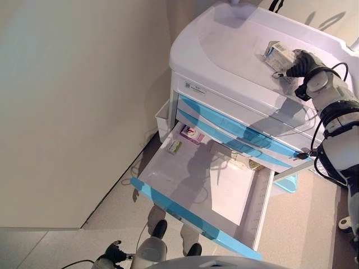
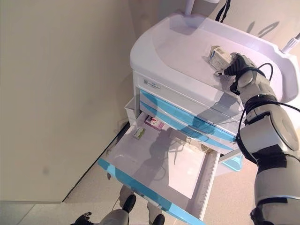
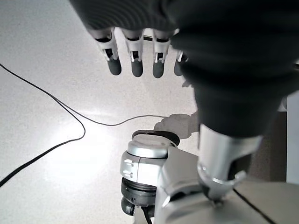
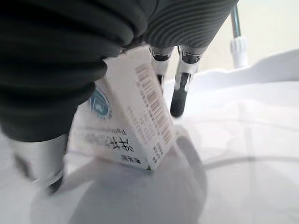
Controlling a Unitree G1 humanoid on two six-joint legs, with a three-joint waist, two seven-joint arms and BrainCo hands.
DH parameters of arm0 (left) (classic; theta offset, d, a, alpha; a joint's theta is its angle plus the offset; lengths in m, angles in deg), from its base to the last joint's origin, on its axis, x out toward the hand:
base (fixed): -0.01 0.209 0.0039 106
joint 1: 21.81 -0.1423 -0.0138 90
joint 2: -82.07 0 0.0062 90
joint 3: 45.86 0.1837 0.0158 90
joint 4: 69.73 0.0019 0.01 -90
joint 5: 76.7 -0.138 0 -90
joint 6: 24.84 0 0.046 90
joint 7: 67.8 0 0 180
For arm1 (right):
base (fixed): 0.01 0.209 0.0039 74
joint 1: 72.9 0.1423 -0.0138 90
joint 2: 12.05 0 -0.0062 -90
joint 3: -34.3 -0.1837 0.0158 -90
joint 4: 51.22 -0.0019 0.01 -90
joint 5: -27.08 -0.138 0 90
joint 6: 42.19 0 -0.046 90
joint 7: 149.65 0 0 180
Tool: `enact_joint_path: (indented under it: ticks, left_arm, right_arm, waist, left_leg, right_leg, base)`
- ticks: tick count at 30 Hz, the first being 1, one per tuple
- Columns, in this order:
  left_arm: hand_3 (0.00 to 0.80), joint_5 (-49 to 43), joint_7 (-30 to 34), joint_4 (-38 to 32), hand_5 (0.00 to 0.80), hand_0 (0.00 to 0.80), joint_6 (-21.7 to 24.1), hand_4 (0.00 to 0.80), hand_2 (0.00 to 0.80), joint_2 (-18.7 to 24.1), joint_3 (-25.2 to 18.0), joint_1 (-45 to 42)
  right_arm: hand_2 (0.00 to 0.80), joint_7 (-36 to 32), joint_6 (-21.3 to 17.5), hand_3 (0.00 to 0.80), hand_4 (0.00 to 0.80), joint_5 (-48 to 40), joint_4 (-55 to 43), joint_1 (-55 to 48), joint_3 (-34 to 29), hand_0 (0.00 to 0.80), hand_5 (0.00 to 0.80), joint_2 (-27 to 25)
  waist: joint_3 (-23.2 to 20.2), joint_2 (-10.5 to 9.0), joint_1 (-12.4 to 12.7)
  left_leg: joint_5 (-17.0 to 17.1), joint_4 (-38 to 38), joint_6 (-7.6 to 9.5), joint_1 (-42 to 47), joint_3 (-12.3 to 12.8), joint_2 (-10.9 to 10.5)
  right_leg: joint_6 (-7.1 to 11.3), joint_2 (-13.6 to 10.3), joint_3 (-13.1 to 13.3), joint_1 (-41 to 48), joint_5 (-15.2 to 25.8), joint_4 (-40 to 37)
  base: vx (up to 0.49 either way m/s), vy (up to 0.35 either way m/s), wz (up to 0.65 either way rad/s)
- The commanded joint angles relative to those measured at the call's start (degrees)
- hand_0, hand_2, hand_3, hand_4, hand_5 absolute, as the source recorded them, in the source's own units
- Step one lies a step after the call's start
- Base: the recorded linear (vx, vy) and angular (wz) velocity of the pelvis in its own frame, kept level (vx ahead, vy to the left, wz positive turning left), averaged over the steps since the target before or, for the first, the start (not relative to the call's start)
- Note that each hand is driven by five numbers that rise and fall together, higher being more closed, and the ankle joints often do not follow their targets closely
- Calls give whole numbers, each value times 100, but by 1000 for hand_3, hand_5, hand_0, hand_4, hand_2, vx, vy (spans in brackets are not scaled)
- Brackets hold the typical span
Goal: Open the drawer and pick up the medicine
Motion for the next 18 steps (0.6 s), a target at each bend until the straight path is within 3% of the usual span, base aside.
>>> enact_joint_path:
  ticks: [1, 8, 12, 18]
  left_arm:
    - [0, -121, 20, 95, 0, 0, 45, 0, 0, 2, 34, 92]
    - [0, -74, -12, 146, 0, 0, 59, 0, 0, 27, -48, 93]
    - [0, -31, -30, 163, 0, 0, 65, 0, 0, 32, -142, 53]
    - [0, -74, -47, 236, 0, 0, 87, 0, 0, -13, -430, -143]
  right_arm:
    - [0, 38, -81, 0, 0, 14, -205, 59, 231, 0, 0, -54]
    - [0, 313, -219, 0, 0, -1004, -668, 316, -136, 0, 0, -378]
    - [0, 329, -371, 0, 0, -1708, -1417, 293, -306, 0, 0, -748]
    - [0, 841, -799, 0, 0, -2461, -3199, -631, -1405, 0, 0, -1705]
  waist:
    - [35, -75, 2]
    - [-2, -101, -97]
    - [-38, -129, -231]
    - [-153, -72, -526]
  left_leg:
    - [-25, -129, 84, 70, 168, -189]
    - [-26, -164, 85, 129, 236, -168]
    - [-55, -189, 94, 201, 338, -136]
    - [-195, -186, 157, 442, 687, -58]
  right_leg:
    - [294, -188, -67, -301, 94, 655]
    - [306, -183, -14, -278, 122, 633]
    - [314, -186, 70, -264, 141, 636]
    - [355, -160, 413, -189, 159, 655]
  base:
    - [0, 0, 0]
    - [0, 0, 0]
    - [0, 11, -2]
    - [19, 40, -30]
